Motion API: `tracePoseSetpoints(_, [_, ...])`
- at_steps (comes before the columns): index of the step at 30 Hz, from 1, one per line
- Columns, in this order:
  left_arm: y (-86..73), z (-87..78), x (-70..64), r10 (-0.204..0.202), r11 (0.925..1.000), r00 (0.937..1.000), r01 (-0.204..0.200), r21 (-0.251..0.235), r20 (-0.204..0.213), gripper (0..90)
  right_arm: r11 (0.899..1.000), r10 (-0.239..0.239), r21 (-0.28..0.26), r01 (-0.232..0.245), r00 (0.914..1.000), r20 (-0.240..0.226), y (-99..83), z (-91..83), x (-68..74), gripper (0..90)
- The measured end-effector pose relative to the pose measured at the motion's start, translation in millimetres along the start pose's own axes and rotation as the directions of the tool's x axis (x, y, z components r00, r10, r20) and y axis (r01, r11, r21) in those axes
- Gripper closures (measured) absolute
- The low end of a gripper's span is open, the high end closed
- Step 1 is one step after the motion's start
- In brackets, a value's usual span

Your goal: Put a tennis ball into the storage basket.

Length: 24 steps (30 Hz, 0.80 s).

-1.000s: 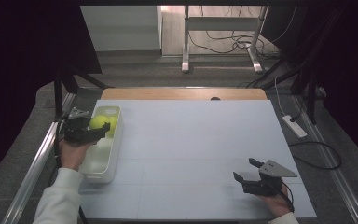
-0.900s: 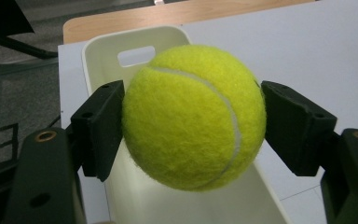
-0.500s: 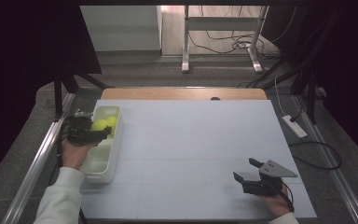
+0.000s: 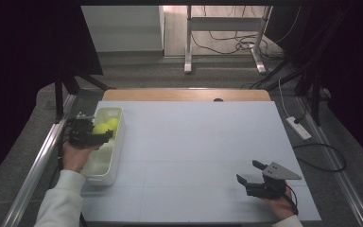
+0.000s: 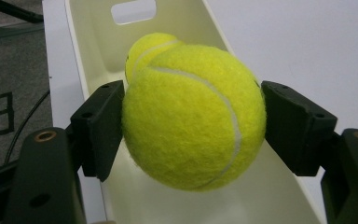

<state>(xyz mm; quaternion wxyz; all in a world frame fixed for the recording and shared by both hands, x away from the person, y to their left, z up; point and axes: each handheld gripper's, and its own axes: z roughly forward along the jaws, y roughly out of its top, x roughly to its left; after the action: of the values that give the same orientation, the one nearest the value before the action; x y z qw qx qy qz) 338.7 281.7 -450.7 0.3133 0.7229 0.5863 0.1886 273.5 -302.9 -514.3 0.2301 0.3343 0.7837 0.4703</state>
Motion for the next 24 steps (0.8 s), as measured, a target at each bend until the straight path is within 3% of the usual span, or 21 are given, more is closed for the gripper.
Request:
tracePoseSetpoints(10, [0.9, 0.0, -0.7, 0.001, 1.0, 1.0, -0.001, -0.004, 0.007, 24.9, 1.0, -0.001, -0.001, 0.001, 1.0, -0.002, 0.0, 0.0, 0.0, 16.0])
tracePoseSetpoints(11, [1.1, -0.5, -0.4, -0.003, 0.9999, 0.9999, 0.003, -0.013, 0.012, 24.9, 1.0, -0.001, -0.001, 0.001, 1.0, -0.003, 0.1, -0.1, 0.0, 16.0])
tracePoseSetpoints(13, [3.5, -3.1, -0.1, -0.023, 0.9993, 0.9992, 0.024, -0.03, 0.034, 14.5, 1.0, -0.001, -0.001, 0.001, 1.0, -0.004, 0.0, -0.2, 0.0, 16.0])
tracePoseSetpoints(16, [6.6, -8.4, -2.6, -0.02, 0.9982, 0.9994, 0.021, -0.057, 0.029, 6.2, 1.0, -0.002, -0.001, 0.002, 1.0, -0.003, 0.1, -0.1, 0.2, 15.9])
tracePoseSetpoints(24, [7.0, -17.2, -5.6, -0.004, 0.9936, 0.998, 0.011, -0.112, 0.063, 7.5, 1.0, -0.001, -0.006, 0.001, 1.0, -0.006, 0.0, -0.3, 0.1, 15.9])
